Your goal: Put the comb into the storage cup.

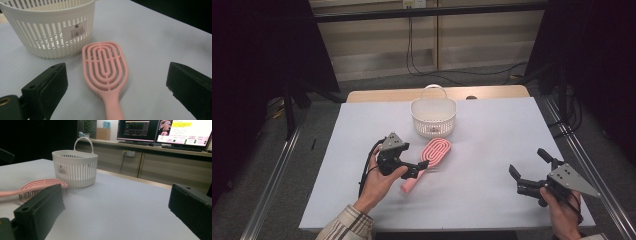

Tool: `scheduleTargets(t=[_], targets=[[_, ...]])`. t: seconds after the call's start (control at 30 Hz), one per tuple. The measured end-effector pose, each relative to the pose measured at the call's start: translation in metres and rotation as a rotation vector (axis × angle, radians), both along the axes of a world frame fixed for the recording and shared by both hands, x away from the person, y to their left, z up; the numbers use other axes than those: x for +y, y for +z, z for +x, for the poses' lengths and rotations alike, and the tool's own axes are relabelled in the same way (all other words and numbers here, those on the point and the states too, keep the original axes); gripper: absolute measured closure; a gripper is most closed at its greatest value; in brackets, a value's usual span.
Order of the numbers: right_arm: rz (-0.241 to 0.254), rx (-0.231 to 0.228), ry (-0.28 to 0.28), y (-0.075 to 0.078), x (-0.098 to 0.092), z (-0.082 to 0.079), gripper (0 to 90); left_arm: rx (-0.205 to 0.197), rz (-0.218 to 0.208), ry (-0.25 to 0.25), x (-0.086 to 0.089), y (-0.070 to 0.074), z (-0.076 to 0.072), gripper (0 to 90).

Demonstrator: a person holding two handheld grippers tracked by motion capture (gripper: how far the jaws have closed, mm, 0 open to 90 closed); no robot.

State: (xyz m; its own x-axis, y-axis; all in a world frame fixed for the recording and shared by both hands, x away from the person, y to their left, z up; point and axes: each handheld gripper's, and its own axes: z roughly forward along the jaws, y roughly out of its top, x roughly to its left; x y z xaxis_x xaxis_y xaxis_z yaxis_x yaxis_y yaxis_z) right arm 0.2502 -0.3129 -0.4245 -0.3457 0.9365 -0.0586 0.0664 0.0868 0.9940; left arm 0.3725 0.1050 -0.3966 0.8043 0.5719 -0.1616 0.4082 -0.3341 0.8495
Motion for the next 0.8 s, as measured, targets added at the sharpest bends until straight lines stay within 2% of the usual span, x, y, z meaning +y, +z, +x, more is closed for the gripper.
scheduleTargets(t=[0.13, 0.23, 0.27, 0.3, 0.37, 0.5, 0.53, 0.63, 0.67, 0.8], targets=[[0.0, 0.001, -0.002, 0.0, 0.0, 0.0, 0.0, 0.015, 0.02, 0.032, 0.001, 0.001, 0.004, 3.8], [0.001, 0.001, -0.003, 0.0, 0.0, 0.0, 0.0, 0.035, 0.034, 0.027, 0.003, 0.004, 0.008, 3.8], [0.003, 0.003, -0.004, 0.0, 0.0, 0.0, 0.0, 0.053, 0.037, 0.044, 0.003, 0.006, 0.012, 4.6], [0.003, 0.003, -0.004, 0.0, 0.0, 0.0, 0.0, 0.053, 0.037, 0.044, 0.003, 0.006, 0.012, 4.7], [0.002, 0.002, -0.005, 0.0, 0.0, 0.0, 0.0, 0.073, 0.04, 0.036, 0.003, 0.006, 0.016, 4.7], [0.001, 0.001, -0.002, 0.0, 0.0, 0.0, 0.0, 0.118, 0.074, 0.007, 0.0, 0.005, 0.024, 5.4], [-0.001, 0.001, -0.001, 0.0, 0.0, 0.0, 0.0, 0.126, 0.098, 0.001, 0.0, 0.006, 0.025, 6.1], [0.002, 0.002, -0.004, 0.0, 0.0, 0.0, 0.0, 0.128, 0.1, -0.001, -0.001, 0.006, 0.028, 6.1], [0.002, 0.003, -0.003, 0.0, 0.0, 0.0, 0.0, 0.139, 0.121, -0.006, -0.003, 0.006, 0.029, 6.1], [-0.002, 0.0, -0.001, 0.0, 0.0, 0.0, 0.0, 0.154, 0.158, -0.029, -0.011, 0.004, 0.032, 6.1]])
